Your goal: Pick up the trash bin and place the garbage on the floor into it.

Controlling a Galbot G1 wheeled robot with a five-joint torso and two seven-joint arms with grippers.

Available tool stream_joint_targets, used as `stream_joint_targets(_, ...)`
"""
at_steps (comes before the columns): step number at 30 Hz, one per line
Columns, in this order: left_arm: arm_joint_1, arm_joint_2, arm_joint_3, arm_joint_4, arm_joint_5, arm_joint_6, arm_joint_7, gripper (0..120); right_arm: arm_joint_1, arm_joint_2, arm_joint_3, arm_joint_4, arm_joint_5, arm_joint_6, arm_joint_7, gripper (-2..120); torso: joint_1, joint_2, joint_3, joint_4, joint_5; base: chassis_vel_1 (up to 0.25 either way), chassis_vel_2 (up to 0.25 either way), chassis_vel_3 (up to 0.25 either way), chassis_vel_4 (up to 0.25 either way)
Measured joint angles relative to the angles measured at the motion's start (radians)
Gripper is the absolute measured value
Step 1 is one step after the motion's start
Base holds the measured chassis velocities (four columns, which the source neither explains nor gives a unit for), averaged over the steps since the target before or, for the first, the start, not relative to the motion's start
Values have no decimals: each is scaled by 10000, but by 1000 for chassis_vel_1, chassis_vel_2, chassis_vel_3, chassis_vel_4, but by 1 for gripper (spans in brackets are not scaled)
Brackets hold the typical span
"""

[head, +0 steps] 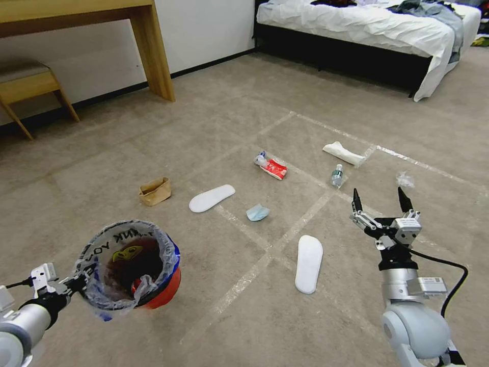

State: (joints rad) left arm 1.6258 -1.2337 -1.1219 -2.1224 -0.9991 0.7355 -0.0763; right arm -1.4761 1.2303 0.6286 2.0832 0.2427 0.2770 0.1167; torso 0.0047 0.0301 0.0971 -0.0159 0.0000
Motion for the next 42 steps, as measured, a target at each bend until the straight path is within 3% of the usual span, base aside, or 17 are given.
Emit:
stream_joint_targets(33,-4,74,0,-8,-15,-17,81,1,28,33,-32,-119,-429,-93,219,100,1,-2,0,-1,1,-23,22,20,-22)
stream_joint_targets(39,19,58,-17,52,37,-22,138,1,39,-156,-212,-253,-733,-630,308,100,0,-2,0,-1,1,0,0,0,0)
stream_joint_targets(41,47,36,-13,74,100,-41,166,1,39,-232,-391,-314,-998,-1094,551,100,1,0,0,-1,1,0,0,0,0)
stream_joint_targets(42,60,7,9,98,150,-50,186,1,40,-338,-620,-363,-1327,-1815,1000,100,1,0,0,0,1,0,0,0,0)
